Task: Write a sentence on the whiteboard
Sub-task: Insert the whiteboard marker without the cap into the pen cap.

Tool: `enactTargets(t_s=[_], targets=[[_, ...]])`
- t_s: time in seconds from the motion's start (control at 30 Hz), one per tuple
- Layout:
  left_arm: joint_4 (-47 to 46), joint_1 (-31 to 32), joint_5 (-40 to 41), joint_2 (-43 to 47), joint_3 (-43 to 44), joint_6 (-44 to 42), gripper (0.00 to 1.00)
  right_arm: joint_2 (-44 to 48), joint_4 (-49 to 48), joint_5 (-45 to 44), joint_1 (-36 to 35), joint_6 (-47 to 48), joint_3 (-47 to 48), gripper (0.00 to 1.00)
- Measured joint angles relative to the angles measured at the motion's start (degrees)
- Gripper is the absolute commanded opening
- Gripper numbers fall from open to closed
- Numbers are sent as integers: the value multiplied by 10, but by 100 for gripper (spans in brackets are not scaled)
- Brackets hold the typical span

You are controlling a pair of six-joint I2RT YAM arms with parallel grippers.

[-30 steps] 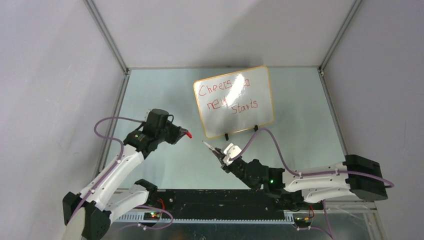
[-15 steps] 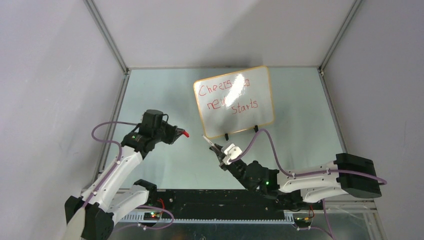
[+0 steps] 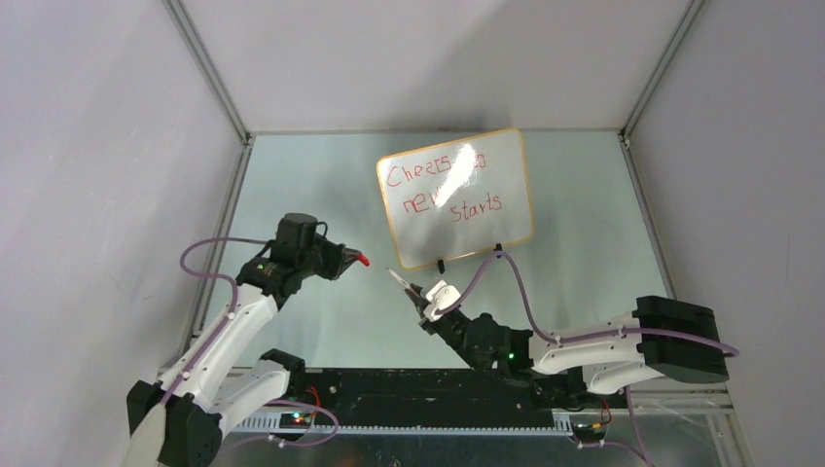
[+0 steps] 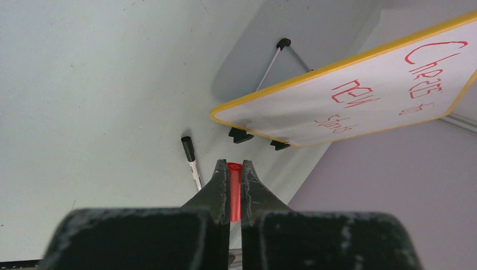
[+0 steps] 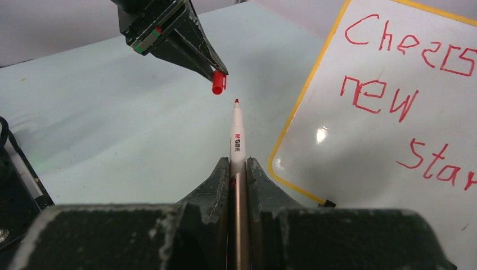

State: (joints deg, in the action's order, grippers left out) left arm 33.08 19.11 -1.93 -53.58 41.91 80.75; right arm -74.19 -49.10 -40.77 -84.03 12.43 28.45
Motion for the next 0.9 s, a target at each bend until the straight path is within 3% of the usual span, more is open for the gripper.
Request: enactTargets(t_s=[0.9], targets=[[-8,0,-14,18,-7,3,0,-61,61,72,31,-62,70,0]])
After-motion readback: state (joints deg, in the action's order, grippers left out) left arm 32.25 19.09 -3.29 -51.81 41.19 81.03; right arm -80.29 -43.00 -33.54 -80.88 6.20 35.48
